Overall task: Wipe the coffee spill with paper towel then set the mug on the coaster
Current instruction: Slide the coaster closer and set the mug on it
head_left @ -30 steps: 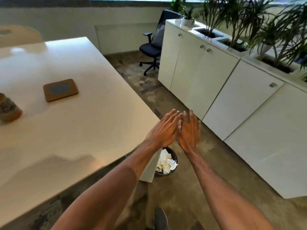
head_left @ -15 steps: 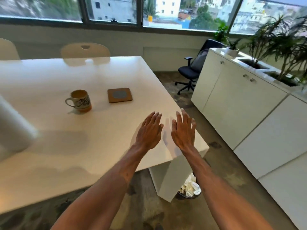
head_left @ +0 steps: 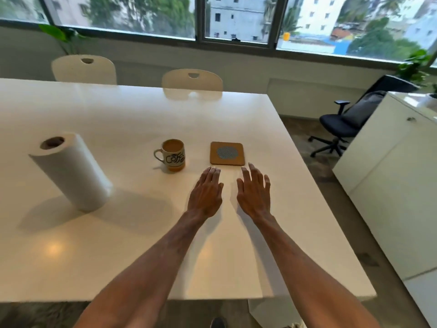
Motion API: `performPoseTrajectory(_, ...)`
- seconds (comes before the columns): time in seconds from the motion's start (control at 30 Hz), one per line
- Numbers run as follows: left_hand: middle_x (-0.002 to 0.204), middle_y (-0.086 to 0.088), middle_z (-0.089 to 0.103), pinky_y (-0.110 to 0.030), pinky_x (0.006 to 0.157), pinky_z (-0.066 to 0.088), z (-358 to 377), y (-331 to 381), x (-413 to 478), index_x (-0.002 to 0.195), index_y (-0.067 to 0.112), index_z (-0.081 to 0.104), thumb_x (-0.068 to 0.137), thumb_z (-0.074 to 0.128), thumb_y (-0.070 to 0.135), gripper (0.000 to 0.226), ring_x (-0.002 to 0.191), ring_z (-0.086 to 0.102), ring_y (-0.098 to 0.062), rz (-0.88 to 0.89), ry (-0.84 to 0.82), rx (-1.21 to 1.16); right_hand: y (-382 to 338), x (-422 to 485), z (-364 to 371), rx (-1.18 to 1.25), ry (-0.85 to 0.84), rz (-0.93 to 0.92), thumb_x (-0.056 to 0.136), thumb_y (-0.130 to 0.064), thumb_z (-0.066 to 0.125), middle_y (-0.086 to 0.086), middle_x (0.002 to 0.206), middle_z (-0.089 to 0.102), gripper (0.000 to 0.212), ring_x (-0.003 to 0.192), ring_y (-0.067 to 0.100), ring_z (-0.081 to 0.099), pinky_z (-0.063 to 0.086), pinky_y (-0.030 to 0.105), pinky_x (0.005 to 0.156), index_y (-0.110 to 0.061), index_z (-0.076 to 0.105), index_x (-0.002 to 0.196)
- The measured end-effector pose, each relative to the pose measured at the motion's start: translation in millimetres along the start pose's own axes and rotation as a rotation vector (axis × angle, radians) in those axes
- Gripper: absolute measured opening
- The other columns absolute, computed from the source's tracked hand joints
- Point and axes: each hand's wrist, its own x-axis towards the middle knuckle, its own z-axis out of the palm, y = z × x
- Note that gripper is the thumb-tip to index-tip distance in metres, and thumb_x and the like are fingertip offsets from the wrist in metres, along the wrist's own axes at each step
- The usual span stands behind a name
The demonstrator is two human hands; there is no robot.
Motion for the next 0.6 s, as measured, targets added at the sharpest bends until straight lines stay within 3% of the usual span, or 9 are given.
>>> performPoseTrajectory(0.33, 0.175, -0.013, 0.031, -0.04, 0.134, 0.023, 14.8, -30.4, 76.2, 0.169, 0.007, 0.026, 0.116, 0.036, 0.028, 0.057, 0.166, 0.021, -0.025, -0.104, -0.022, 0.045, -11.3, 98.8, 34.1, 0.053, -0.074, -0.113, 0.115, -0.038, 0.03, 0.002, 0.177, 0.017, 0.053, 0.163, 0.019, 0.017, 0.012, 0.05, 0.132, -0.024, 0.028, 0.165)
performPoseTrajectory(0.47, 0.175, -0.011, 0.031, -0.041, 0.131, 0.029, 22.1, -31.4, 105.6, 0.169, 0.008, 0.025, 0.116, 0.036, 0.029, 0.058, 0.163, 0.026, -0.025, -0.167, -0.06, 0.011, -4.4, 126.2, 44.7, 0.112, -0.097, -0.067, 0.114, -0.035, 0.032, 0.002, 0.176, 0.019, 0.052, 0.162, 0.019, 0.02, 0.014, 0.05, 0.132, -0.023, 0.03, 0.164)
performPoseTrajectory(0.6, 0.164, -0.013, 0.045, -0.041, 0.12, 0.042, 27.6, -29.7, 136.1, 0.166, 0.006, 0.03, 0.114, 0.04, 0.03, 0.058, 0.147, 0.045, -0.029, -0.243, -0.05, 0.017, 0.0, 147.7, 56.9, 0.268, -0.055, 0.093, 0.113, -0.034, 0.038, 0.007, 0.162, 0.04, 0.049, 0.15, 0.027, 0.038, 0.032, 0.048, 0.123, -0.016, 0.039, 0.158)
